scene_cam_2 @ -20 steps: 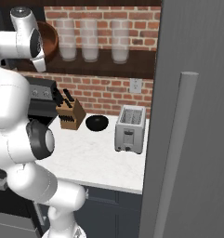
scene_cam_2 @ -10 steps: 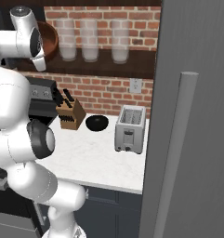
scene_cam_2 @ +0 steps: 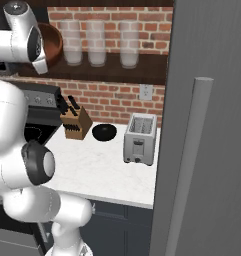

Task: Pick up the bowls on the counter and stack them on top of one another in the open cabinet. Place the smaller bowl on top of the larger bowl.

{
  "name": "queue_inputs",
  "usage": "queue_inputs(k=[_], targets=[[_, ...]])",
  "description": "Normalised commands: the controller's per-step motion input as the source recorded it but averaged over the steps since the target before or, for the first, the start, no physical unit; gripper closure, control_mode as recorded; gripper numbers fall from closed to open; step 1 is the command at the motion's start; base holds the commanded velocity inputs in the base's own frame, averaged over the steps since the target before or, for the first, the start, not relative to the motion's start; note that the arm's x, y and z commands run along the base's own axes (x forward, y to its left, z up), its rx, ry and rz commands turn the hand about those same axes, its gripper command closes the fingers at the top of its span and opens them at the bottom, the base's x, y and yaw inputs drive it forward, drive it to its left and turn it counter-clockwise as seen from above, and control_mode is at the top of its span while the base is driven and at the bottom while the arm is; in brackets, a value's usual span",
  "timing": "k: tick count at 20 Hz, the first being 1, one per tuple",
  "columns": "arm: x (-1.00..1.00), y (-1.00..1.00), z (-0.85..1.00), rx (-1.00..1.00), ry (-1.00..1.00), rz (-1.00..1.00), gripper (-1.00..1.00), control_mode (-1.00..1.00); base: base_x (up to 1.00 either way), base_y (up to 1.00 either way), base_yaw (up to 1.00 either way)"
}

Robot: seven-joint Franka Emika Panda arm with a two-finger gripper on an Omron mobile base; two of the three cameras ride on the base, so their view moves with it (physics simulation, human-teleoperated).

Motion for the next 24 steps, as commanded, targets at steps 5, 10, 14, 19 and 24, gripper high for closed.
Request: queue_inputs(k=[5,10,14,19,24], targets=[[-0.70,-0.39,-0.03,0.09,-0.01,-0.03,-1.00,-1.00,0.00,0.00,0.00],[-0.71,-0.43,-0.13,0.09,0.00,-0.02,-1.00,-1.00,0.00,0.00,0.00],[-0.61,-0.34,-0.32,0.07,0.00,-0.03,-1.00,-1.00,0.00,0.00,0.00],[-0.48,-0.25,-0.40,0.02,0.01,-0.02,-1.00,-1.00,0.00,0.00,0.00],[-0.17,-0.22,-0.45,0.00,0.06,-0.01,-1.00,-1.00,0.00,0.00,0.00]])
